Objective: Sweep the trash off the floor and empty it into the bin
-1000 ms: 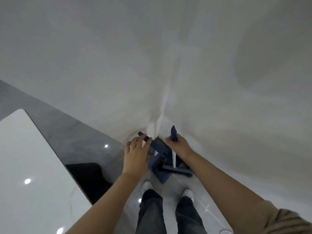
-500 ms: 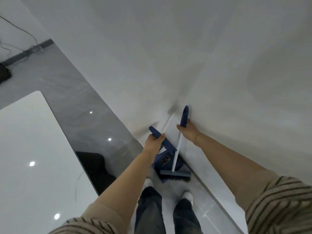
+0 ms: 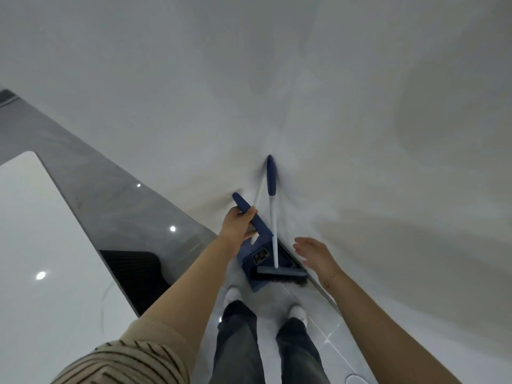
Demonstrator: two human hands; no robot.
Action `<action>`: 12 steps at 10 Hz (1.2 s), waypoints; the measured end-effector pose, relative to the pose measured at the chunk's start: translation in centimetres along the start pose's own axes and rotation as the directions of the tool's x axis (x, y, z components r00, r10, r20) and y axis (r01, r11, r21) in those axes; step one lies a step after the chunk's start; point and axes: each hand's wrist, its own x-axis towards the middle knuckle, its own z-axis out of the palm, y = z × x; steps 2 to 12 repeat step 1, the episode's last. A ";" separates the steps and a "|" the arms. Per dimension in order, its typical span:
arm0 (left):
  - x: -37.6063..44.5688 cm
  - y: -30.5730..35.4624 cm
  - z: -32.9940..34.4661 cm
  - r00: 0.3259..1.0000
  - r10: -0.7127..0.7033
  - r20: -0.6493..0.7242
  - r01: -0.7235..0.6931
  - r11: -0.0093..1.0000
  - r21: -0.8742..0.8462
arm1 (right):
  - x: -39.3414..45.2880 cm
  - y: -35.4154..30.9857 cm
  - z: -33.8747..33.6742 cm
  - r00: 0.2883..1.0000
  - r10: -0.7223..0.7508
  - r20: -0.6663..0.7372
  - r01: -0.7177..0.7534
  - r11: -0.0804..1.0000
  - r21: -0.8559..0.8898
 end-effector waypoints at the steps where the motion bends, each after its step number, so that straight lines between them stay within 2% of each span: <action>1: -2.5 -1.3 -0.5 0.995 0.034 -0.096 -0.036 0.999 -0.021 | -2.9 0.9 0.0 0.996 0.006 0.091 -0.011 0.998 0.057; 12: -2.5 -1.3 -0.5 0.995 0.034 -0.096 -0.036 0.999 -0.021 | -2.9 0.9 0.0 0.996 0.006 0.091 -0.011 0.998 0.057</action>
